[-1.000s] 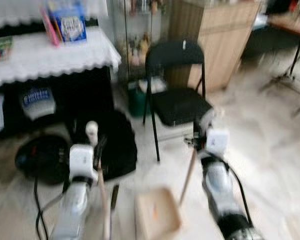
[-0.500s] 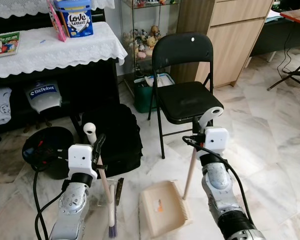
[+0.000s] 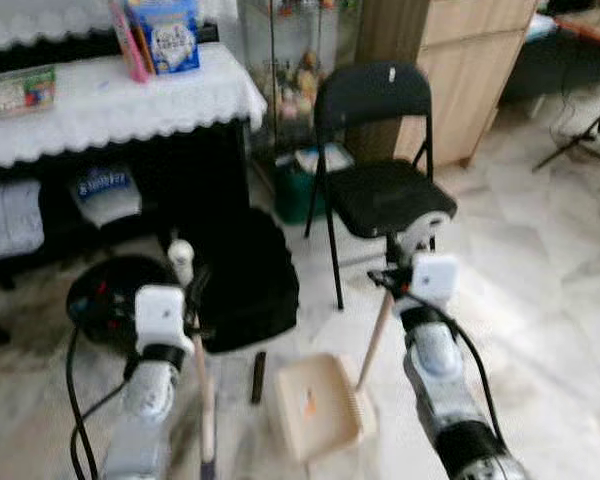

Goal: Sweep floor

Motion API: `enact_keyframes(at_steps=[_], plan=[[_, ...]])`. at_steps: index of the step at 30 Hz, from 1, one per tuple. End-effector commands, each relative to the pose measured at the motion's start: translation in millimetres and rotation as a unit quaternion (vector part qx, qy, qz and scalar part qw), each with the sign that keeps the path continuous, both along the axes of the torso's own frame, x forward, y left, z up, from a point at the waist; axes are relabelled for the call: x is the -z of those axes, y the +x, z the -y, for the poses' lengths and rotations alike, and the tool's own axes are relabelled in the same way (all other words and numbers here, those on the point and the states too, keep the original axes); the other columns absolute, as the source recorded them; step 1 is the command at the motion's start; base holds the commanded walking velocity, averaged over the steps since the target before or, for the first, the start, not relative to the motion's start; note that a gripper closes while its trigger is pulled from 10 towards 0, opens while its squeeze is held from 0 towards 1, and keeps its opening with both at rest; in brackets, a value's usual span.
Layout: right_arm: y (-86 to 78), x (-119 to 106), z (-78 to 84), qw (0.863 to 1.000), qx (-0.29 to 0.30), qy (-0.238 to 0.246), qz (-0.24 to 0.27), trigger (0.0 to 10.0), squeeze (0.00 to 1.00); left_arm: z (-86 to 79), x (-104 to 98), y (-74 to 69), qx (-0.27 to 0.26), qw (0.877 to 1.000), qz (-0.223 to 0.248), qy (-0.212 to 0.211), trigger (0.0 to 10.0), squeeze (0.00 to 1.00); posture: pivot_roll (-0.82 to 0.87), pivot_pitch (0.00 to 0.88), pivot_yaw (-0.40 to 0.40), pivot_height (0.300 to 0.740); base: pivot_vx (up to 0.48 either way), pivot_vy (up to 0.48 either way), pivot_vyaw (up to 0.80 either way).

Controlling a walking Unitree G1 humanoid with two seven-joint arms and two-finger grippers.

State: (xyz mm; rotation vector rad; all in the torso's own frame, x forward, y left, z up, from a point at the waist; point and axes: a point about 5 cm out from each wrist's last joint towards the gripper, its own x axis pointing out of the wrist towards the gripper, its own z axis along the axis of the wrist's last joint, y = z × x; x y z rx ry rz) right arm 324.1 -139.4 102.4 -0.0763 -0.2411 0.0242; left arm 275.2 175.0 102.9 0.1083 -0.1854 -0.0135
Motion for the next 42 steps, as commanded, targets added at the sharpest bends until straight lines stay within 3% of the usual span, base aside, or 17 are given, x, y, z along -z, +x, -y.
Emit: enact_keyframes(at_steps=[1,19,42], plan=[[3.4,-11.5,-5.3,1.000,-0.008,0.002,0.025,10.0,0.00,-4.8,-9.5,1.1,-0.005,1.000,0.021,0.006,10.0,0.00,0.02,0.056,-0.021,0.740,0.000,0.000,0.00],[3.2,-11.8,-3.8,1.000,-0.006,0.001,0.026,10.0,0.00,-2.1,-8.0,0.5,0.004,1.000,0.015,0.007,10.0,0.00,0.01,0.068,-0.021,0.740,0.000,0.000,0.00],[2.9,-11.1,-4.4,1.000,-0.007,0.002,0.024,10.0,0.00,-2.6,-7.8,1.5,0.003,1.000,0.013,0.009,10.0,0.00,0.01,0.081,-0.021,0.740,0.339,0.000,0.00]])
